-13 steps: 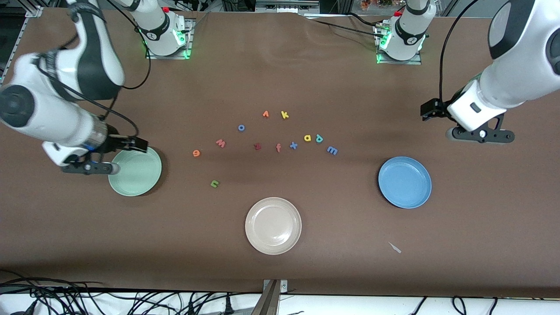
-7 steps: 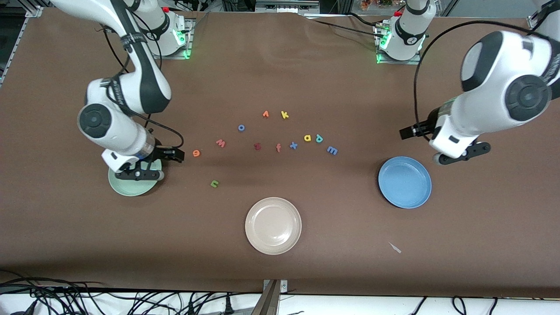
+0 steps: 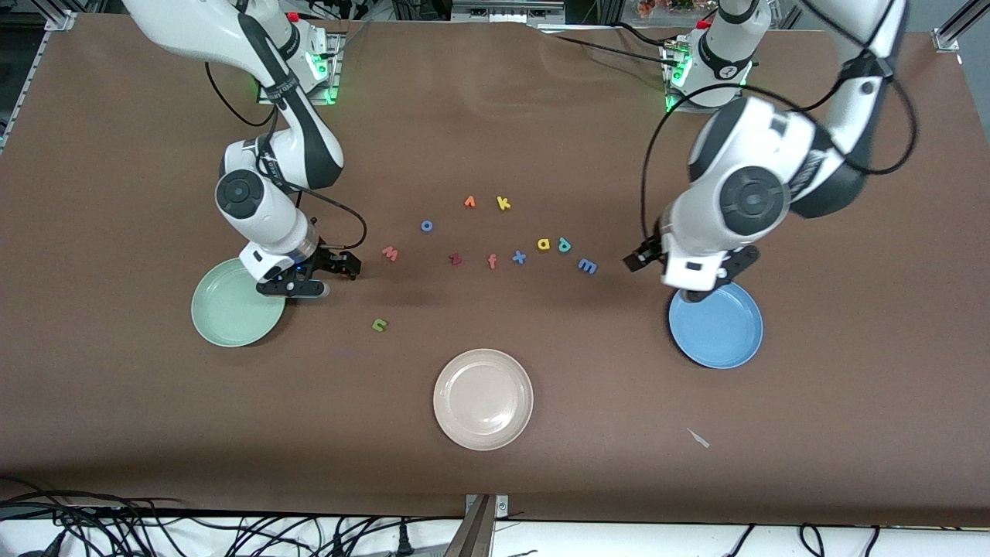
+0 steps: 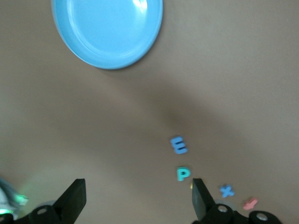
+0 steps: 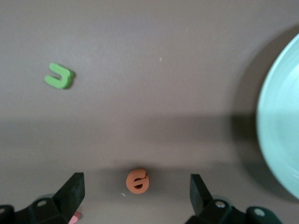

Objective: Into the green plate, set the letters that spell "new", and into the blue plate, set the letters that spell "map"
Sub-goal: 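Reach the right gripper to the orange 6 while the left gripper reaches the blue E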

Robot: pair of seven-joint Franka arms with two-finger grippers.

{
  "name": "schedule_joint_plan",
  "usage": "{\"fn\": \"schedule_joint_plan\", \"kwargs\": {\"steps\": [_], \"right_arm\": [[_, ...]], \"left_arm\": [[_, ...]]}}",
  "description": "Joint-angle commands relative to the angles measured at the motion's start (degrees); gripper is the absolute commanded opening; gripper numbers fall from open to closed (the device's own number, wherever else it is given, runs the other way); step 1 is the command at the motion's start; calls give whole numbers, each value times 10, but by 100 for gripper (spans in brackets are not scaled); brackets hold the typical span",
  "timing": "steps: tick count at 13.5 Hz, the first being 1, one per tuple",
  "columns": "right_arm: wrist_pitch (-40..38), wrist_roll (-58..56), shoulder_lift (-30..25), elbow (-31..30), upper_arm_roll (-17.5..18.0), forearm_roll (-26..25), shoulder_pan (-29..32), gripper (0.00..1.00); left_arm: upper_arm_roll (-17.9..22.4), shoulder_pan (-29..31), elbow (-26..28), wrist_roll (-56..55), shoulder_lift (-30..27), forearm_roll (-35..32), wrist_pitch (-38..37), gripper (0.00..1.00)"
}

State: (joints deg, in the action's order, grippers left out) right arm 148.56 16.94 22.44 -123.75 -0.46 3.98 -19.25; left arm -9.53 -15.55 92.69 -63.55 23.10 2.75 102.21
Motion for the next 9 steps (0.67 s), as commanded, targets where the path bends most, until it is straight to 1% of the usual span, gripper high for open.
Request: {"fn": "schedule_joint_plan", "kwargs": {"steps": [1, 3, 4, 5, 6, 7, 8, 9], "right_arm": [[23, 4, 23, -1, 4, 7, -11, 99], [30, 4, 32, -1, 4, 7, -15, 98], [34, 4, 39, 1, 4, 7, -16, 95], [35, 2, 49, 8, 4, 7, -16, 95], [35, 1, 52, 10, 4, 6, -16, 93], [34, -2, 52, 11, 4, 7, -16, 91], [31, -4, 52, 11, 4, 7, -16, 87], [31, -6, 52, 11, 4, 7, -15, 83]], "left_arm": [[6, -29, 30, -78, 37, 6, 84, 100], [7, -52, 47, -113, 47, 4, 111, 99], [7, -53, 66, -130, 49, 4, 140, 99], [6, -56, 98, -146, 48, 4, 185, 99], [7, -61, 127, -160, 46, 4, 226, 97], [7, -63, 146, -173, 46, 4, 260, 93], [7, -64, 158, -182, 47, 4, 280, 92], [7, -65, 167, -189, 48, 4, 294, 86]]}}
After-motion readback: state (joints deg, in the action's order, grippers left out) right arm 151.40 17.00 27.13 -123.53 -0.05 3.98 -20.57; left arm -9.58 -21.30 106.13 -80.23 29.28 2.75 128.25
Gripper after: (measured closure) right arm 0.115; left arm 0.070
